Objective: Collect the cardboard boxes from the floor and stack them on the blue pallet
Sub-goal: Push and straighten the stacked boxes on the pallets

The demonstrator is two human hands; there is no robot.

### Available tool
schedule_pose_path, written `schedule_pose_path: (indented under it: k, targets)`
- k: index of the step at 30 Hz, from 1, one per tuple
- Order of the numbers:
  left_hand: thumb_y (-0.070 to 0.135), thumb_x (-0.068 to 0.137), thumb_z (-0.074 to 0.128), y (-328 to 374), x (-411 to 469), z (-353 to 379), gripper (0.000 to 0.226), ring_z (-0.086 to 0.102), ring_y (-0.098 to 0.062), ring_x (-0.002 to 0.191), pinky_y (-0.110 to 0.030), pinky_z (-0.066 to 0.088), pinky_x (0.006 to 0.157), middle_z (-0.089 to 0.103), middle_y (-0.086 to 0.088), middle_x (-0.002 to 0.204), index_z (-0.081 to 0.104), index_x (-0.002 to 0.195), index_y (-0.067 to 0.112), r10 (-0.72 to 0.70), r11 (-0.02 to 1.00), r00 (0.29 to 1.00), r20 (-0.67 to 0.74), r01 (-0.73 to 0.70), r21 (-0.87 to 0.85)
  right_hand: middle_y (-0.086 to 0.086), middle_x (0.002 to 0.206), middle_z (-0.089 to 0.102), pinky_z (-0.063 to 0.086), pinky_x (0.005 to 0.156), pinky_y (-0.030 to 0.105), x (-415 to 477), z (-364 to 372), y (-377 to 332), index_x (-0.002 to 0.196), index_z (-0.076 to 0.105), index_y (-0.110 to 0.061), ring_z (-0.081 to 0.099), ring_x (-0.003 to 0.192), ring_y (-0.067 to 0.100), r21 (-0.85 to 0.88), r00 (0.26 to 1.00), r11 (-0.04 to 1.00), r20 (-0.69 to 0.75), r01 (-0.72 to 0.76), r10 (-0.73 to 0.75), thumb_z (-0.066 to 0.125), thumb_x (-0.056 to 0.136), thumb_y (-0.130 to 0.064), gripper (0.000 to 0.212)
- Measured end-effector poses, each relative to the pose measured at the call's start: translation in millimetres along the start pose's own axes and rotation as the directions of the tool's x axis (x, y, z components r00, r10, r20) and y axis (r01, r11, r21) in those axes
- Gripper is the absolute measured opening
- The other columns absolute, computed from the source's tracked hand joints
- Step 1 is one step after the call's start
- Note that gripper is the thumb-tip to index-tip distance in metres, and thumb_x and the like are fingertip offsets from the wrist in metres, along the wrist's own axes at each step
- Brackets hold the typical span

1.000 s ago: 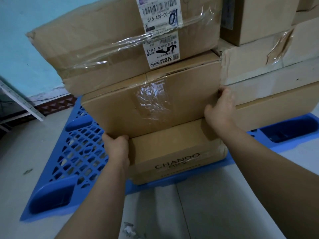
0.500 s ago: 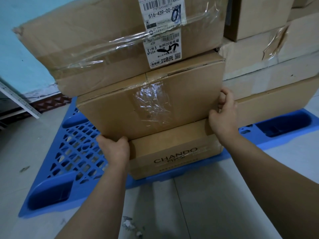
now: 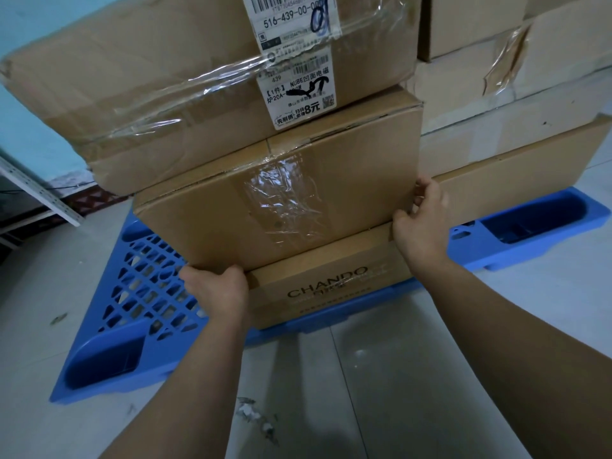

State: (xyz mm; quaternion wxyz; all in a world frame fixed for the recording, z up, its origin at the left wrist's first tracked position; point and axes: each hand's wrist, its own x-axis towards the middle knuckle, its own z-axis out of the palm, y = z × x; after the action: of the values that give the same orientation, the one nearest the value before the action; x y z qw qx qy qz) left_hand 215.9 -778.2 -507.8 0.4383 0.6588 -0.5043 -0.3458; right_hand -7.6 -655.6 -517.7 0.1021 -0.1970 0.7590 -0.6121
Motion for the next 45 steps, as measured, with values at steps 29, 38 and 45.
schedule_pose_path:
  k: [29,38,45]
  targets:
    - [0.001,0.073,0.060,-1,-30,-13,0.062,0.045,-0.026,0.100,-0.032,0.041,0.084,0.037,-0.015,0.130,0.031,0.127,0.008,-0.031,0.998,1.000,-0.007,0.030,-0.052,0.006,0.131,0.042,0.038,0.075,0.025,-22,-16,0,0.130,0.043,-0.013,0.044,0.096,0.013,0.007,0.996,0.996,-0.003,-0.091,0.091,0.053,0.082,0.002,0.050]
    - [0.000,0.075,0.056,5,-29,-15,0.061,0.047,-0.026,0.100,-0.032,0.041,0.083,0.039,-0.015,0.132,0.033,0.131,0.008,-0.036,0.997,0.999,-0.018,0.035,-0.070,0.007,0.128,0.048,0.042,0.077,0.028,-20,-15,-7,0.128,0.045,-0.010,0.050,0.100,0.018,-0.024,0.994,0.995,-0.041,-0.101,0.100,0.053,0.080,0.001,0.050]
    - [0.012,0.070,0.061,53,-23,-40,0.083,0.051,-0.023,0.117,-0.039,0.047,0.102,0.043,-0.011,0.136,0.026,0.145,0.013,0.246,0.915,0.964,-0.097,-0.264,-0.306,0.002,0.143,0.045,0.037,0.108,0.034,-11,-21,-68,0.145,0.034,-0.018,0.042,0.131,0.017,0.173,0.991,0.981,-0.110,0.089,-0.071,0.052,0.077,-0.001,0.072]
